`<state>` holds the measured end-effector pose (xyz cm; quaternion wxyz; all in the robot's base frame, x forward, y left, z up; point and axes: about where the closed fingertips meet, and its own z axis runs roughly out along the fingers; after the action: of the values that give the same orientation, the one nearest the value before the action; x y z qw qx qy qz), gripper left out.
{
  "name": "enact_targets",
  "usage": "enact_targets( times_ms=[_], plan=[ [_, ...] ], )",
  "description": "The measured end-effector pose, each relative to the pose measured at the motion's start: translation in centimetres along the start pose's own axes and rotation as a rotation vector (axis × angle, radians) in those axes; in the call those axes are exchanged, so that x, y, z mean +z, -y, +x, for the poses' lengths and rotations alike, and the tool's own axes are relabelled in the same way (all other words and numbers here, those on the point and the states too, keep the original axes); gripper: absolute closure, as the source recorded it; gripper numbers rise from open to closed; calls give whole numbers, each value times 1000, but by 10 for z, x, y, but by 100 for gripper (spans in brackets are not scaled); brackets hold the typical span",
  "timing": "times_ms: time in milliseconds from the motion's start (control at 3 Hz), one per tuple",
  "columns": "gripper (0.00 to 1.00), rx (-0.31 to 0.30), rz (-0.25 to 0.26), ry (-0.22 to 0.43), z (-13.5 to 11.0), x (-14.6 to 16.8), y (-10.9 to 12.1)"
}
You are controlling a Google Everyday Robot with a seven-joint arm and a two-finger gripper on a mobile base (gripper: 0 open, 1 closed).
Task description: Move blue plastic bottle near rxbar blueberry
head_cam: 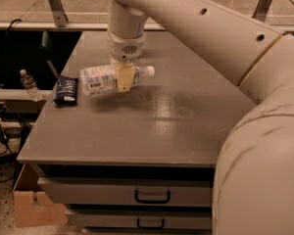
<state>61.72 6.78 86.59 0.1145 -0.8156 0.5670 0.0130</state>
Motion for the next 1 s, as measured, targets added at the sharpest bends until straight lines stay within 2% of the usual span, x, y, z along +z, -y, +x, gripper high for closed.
enact_targets(
  times_ms=[667,1000],
  plan=[
    [13,4,-4,27,-14,6,10],
    [0,5,-8,34,-13,11,13]
  ],
)
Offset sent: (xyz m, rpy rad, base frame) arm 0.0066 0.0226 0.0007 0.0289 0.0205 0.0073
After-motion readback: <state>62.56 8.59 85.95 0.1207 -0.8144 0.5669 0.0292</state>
